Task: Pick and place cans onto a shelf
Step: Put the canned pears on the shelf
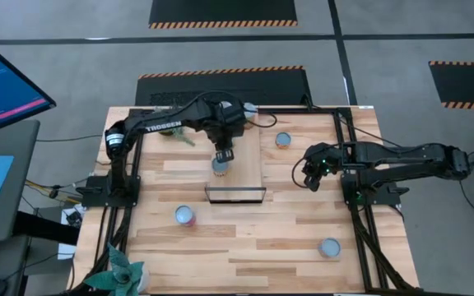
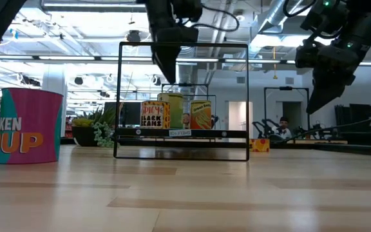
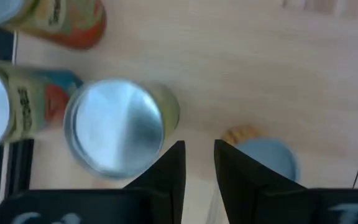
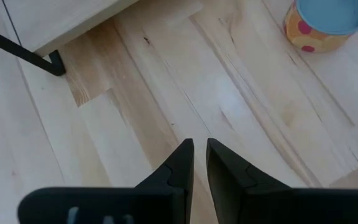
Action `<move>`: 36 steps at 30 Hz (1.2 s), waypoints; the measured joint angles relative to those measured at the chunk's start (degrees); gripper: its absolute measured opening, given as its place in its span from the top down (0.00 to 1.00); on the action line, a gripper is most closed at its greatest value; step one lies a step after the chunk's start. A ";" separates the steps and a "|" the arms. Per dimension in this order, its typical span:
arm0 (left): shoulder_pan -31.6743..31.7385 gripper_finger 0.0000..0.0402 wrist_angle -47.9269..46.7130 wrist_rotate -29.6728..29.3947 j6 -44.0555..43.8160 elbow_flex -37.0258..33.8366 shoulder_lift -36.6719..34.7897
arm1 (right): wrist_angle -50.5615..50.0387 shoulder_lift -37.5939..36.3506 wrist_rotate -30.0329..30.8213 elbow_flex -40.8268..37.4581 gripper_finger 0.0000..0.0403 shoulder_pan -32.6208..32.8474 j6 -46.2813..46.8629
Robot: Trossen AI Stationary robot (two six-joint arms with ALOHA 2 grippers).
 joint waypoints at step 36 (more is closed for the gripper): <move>2.71 0.82 -1.56 -3.17 1.15 0.82 4.63 | -1.26 0.00 -0.20 0.00 0.83 0.07 -0.15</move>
